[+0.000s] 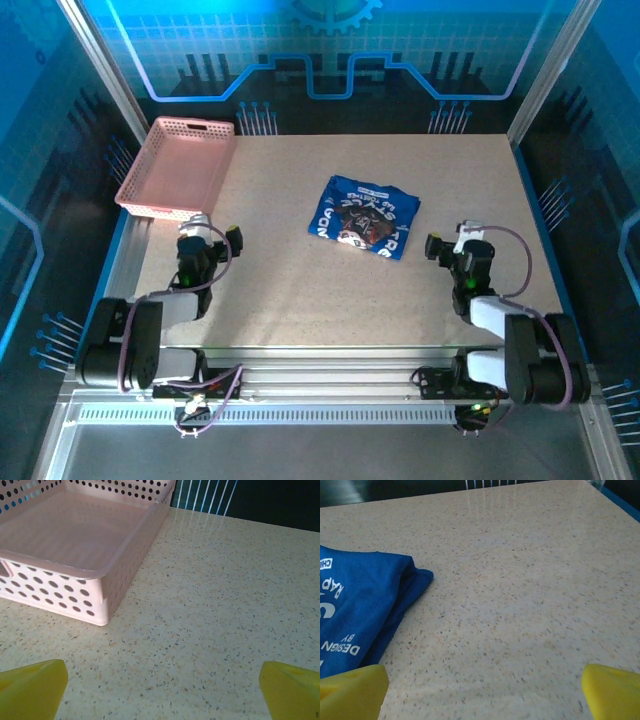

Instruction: Fold and stack the t-shirts

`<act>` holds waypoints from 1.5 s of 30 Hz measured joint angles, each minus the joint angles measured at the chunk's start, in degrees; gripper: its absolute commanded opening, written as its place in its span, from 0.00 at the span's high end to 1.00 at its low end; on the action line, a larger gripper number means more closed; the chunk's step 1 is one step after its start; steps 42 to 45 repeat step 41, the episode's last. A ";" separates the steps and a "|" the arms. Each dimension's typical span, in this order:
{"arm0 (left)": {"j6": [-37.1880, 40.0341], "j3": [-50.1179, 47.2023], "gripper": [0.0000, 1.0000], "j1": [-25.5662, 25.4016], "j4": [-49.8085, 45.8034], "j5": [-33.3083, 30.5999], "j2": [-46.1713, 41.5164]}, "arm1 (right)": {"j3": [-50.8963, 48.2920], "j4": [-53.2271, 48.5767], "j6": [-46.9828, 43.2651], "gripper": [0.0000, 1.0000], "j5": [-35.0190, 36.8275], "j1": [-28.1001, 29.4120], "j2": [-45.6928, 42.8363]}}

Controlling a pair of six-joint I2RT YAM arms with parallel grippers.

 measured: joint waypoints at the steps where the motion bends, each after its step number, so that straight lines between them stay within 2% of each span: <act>1: 0.61 0.13 0.01 0.00 2.14 0.26 2.54 | 0.98 1.60 -0.66 0.00 0.04 0.48 2.54; 4: 1.40 0.94 0.01 0.00 5.55 0.46 9.27 | 3.15 5.46 -2.62 0.00 0.07 2.54 8.74; 7: 1.40 2.23 0.01 0.00 4.52 0.39 10.01 | 5.51 4.98 -4.02 0.00 0.50 4.28 11.72; 45: 1.40 4.20 0.01 0.00 4.96 0.35 10.01 | 7.17 4.96 -5.70 0.00 2.60 4.90 11.80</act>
